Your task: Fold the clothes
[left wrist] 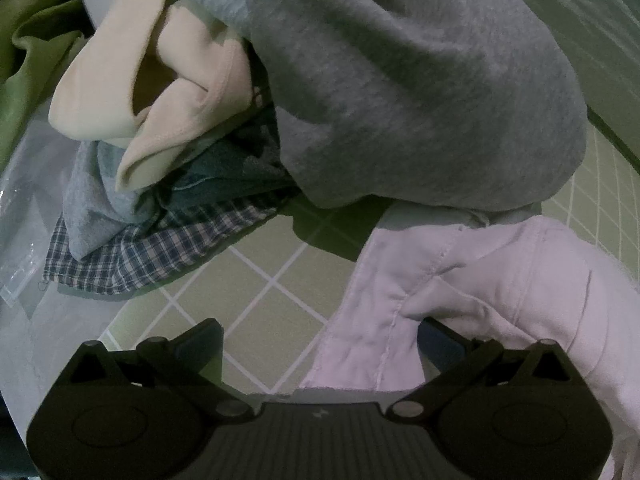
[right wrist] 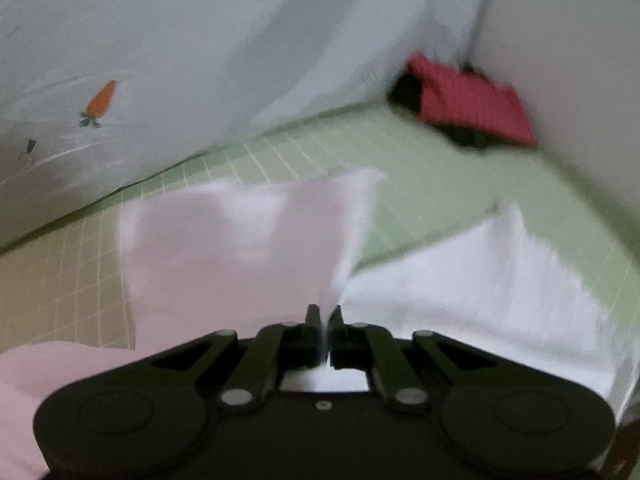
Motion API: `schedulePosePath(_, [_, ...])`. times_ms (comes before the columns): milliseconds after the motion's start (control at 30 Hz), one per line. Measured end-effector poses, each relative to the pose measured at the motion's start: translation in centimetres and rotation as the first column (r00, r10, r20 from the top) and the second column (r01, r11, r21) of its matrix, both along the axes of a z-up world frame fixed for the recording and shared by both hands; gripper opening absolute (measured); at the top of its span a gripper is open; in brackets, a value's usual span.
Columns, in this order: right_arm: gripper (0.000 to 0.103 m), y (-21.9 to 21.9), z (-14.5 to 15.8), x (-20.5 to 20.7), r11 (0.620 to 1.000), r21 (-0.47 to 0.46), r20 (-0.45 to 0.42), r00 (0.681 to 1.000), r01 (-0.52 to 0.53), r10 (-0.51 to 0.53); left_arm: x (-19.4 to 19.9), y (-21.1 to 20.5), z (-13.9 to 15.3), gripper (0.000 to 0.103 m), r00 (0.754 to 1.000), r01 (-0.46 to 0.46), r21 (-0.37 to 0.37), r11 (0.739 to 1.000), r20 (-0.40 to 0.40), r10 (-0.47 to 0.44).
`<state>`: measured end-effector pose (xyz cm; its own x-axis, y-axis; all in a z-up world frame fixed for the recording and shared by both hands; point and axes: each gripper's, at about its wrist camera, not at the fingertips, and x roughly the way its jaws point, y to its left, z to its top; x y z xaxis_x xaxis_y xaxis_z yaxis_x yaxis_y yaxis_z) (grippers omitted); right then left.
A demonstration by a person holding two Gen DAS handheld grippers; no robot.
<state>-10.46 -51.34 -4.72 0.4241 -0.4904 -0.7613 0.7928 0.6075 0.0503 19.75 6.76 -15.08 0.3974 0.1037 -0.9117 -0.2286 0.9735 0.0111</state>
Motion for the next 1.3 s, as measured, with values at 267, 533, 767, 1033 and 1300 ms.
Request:
schedulePosePath(267, [0.063, -1.0, 1.0, -1.7, 0.999, 0.006, 0.145, 0.988, 0.050, -0.050, -2.1, -0.6, 2.5, 0.103, 1.000, -0.016, -0.017, 1.000, 0.026, 0.017])
schedulePosePath(533, [0.082, -6.7, 0.3, -4.3, 0.979, 0.147, 0.192, 0.967, 0.140, -0.167, -6.5, -4.6, 8.2, 0.103, 0.989, 0.021, -0.063, 0.998, 0.149, -0.011])
schedulePosePath(767, [0.082, -10.7, -2.3, -3.3, 0.976, 0.189, 0.136, 0.981, 0.111, -0.138, -4.3, -9.2, 10.9, 0.103, 0.973, 0.056, -0.093, 0.994, 0.230, -0.033])
schedulePosePath(1033, [0.082, -14.9, -4.5, -1.0, 0.962, 0.216, 0.108, 0.976, 0.165, -0.191, 4.1, -15.2, 7.3, 0.097, 0.993, 0.078, -0.178, 0.981, 0.102, -0.060])
schedulePosePath(1300, [0.083, -17.2, -6.4, 1.5, 0.953, 0.212, 0.023, 0.974, 0.217, -0.227, 8.6, -18.7, 3.6, 0.093, 0.995, 0.091, -0.183, 0.979, -0.025, -0.097])
